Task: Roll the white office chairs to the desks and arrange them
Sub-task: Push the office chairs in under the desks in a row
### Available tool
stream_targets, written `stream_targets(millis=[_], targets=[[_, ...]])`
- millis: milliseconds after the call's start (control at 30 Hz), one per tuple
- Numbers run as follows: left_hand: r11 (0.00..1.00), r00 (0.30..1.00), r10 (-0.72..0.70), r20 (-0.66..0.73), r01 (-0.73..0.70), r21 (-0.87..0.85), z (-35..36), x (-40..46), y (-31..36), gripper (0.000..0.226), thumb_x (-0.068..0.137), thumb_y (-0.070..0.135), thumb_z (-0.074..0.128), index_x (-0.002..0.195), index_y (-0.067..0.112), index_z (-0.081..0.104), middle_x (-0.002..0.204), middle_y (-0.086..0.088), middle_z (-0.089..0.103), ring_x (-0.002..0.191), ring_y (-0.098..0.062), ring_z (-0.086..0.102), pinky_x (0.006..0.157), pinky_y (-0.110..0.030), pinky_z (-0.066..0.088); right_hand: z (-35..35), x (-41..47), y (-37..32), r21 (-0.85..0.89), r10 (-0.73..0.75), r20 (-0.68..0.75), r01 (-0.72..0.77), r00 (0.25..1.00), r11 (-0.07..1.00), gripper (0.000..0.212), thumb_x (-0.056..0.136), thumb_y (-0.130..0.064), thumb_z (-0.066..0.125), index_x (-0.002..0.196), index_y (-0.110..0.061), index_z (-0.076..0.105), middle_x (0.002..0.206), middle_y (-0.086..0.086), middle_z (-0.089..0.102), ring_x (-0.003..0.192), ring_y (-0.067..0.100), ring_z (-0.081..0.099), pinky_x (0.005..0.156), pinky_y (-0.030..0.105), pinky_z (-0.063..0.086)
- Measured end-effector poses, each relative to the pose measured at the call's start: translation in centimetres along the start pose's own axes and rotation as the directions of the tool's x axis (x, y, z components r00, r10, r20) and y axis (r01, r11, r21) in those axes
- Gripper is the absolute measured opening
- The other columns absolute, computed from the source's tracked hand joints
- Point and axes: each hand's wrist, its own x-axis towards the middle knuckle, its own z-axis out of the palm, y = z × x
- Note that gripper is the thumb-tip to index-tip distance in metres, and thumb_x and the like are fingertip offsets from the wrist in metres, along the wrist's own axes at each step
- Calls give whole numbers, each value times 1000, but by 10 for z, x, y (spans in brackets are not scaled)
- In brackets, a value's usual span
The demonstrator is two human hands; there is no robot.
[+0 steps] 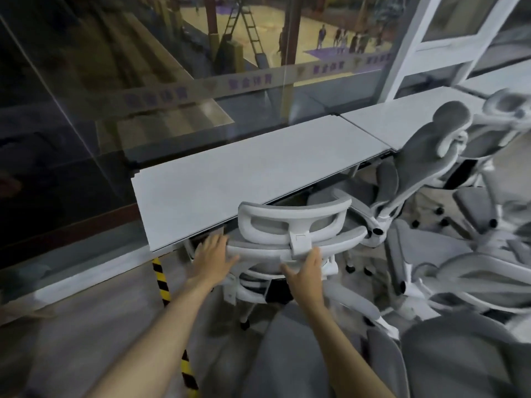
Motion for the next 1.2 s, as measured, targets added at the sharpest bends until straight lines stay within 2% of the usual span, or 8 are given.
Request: stream_targets(millis=[167, 267, 400, 667, 800, 967, 1033, 1200], targets=[[977, 979, 198, -44, -193, 87, 10, 20, -21, 55, 82, 42, 79, 126, 14, 63, 126, -8, 63, 121, -31, 57, 114, -47, 32, 11, 0, 2, -17, -43, -100, 41, 994, 999, 94, 83, -42, 79, 152, -12, 24, 156, 11, 32, 148, 30, 31, 119, 52, 35], [966, 970, 236, -53, -228, 126, 5, 18, -16, 56, 76, 46, 83, 119, 14, 66, 114, -9, 66, 106, -33, 62, 97, -42, 46, 15, 0, 7, -37, -68, -144, 63, 987, 997, 95, 79, -37, 81, 150, -8, 26, 152, 15, 33, 145, 35, 32, 116, 54, 37], [969, 969, 237, -75, -229, 92, 7, 2, -9, 55, 74, 48, 83, 116, 15, 68, 111, -6, 65, 98, -29, 63, 76, -36, 50, 7, 2, 11, -4, -90, -160, 91, 983, 996, 92, 79, -30, 84, 149, -13, 28, 148, 5, 35, 142, 28, 36, 116, 50, 39], [980, 979, 168, -118, -154, 123, 27, -37, 0, 59, 76, 64, 74, 118, 22, 65, 108, 1, 65, 96, -23, 59, 81, -34, 50, -14, 0, 19, -17, -95, -83, 94, 992, 995, 89, 82, -41, 82, 148, -17, 27, 140, 1, 41, 129, 26, 48, 105, 55, 47], [993, 982, 99, -160, -86, 85, 32, -57, 1, 52, 73, 61, 78, 106, 22, 65, 96, 1, 60, 89, -24, 57, 75, -37, 49, -19, 0, 18, -42, -56, 17, 57, 998, 997, 98, 87, -48, 75, 159, -25, 12, 158, 3, 36, 141, 31, 43, 107, 58, 45], [993, 989, 82, -126, -70, 94, 34, -65, 16, 48, 83, 52, 73, 115, 19, 60, 107, -3, 57, 98, -26, 55, 78, -37, 49, -24, -3, 21, 48, -15, 22, 14, 1000, 999, 97, 91, -41, 73, 161, -25, 7, 164, 6, 30, 145, 30, 38, 110, 50, 43], [988, 990, 83, -113, -66, 140, 35, -67, 20, 49, 79, 52, 78, 112, 19, 64, 103, -2, 61, 93, -25, 58, 73, -36, 50, -28, -4, 22, 63, -21, 60, 17, 998, 998, 94, 92, -40, 72, 161, -24, 9, 164, 5, 29, 144, 30, 39, 109, 50, 43], [967, 986, 109, -126, -76, 244, 47, -75, 39, 54, 62, 58, 87, 96, 22, 68, 84, 4, 62, 75, -21, 60, 54, -33, 51, -48, 3, 30, 74, 18, 75, -23, 997, 997, 90, 90, -36, 73, 158, -27, 15, 153, 3, 44, 128, 33, 53, 100, 49, 46]])
